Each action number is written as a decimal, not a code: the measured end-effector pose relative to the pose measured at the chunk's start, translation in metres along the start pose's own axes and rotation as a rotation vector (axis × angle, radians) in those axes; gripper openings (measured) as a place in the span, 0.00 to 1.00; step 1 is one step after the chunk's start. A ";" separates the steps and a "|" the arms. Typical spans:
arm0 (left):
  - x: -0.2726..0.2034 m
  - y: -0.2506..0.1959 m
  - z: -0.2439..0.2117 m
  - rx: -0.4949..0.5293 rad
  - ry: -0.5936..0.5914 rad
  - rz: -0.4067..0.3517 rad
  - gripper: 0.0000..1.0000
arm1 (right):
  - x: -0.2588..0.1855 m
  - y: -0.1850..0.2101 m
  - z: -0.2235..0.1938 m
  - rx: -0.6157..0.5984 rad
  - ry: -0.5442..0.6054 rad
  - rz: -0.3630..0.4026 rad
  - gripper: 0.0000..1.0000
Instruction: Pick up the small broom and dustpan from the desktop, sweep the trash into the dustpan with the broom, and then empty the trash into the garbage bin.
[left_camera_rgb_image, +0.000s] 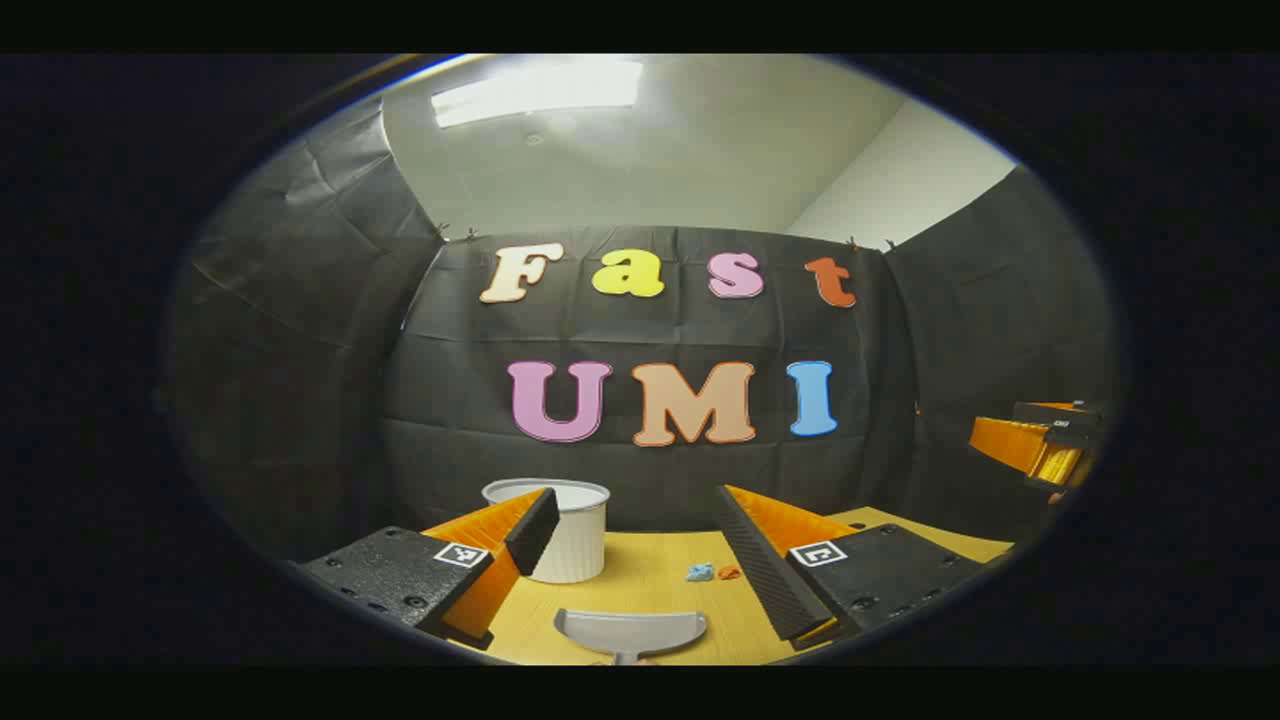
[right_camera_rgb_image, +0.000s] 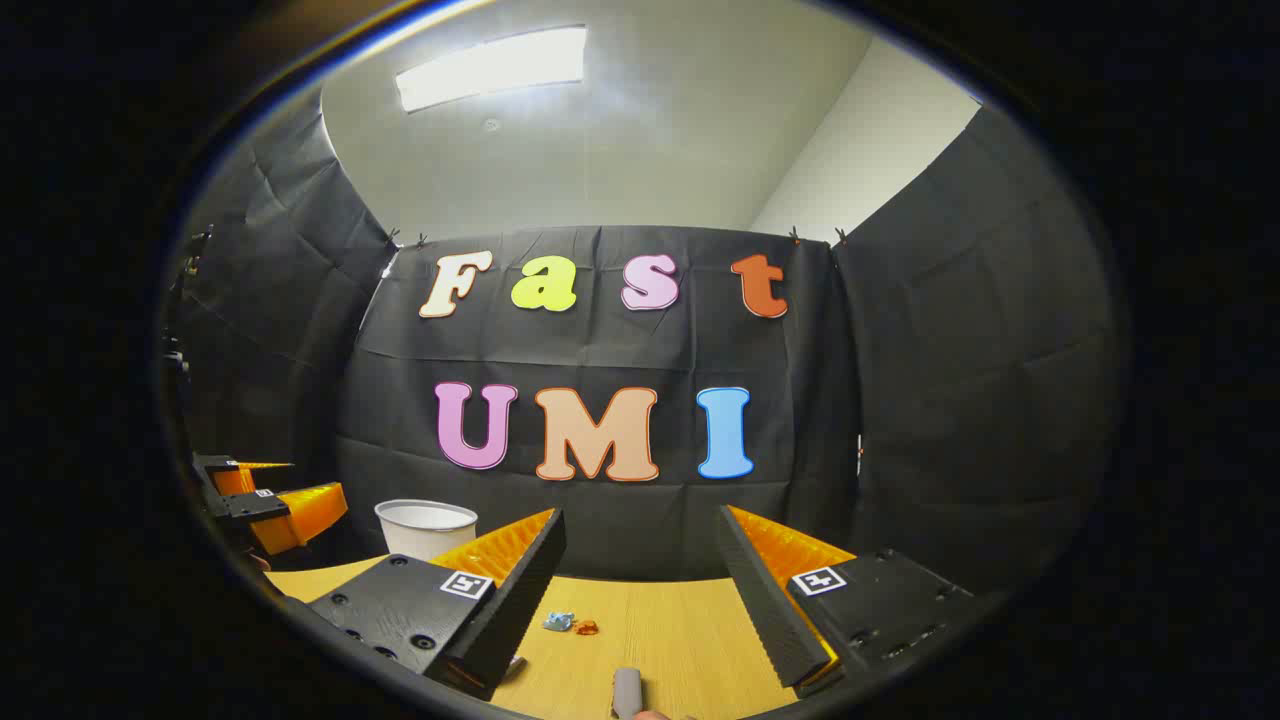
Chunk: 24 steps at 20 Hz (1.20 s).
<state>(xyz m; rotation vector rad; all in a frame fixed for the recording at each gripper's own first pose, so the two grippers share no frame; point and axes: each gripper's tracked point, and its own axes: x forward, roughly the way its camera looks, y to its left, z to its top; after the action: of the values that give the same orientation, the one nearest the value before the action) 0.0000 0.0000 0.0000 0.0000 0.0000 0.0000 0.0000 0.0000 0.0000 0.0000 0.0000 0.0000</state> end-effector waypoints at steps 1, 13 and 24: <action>0.000 0.001 0.000 0.001 -0.001 0.001 0.92 | 0.003 0.000 0.003 0.000 -0.003 0.001 0.92; 0.002 0.003 -0.002 0.014 0.003 0.004 0.93 | 0.004 0.010 0.008 -0.011 0.012 0.020 0.92; 0.002 0.009 -0.006 0.008 0.010 0.034 0.93 | 0.008 0.025 0.007 0.038 0.018 0.070 0.92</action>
<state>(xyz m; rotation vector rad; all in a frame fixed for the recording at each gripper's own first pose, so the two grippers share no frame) 0.0019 0.0090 -0.0056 0.0082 0.0099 0.0343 0.0075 0.0251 0.0066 0.0383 0.0185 0.0702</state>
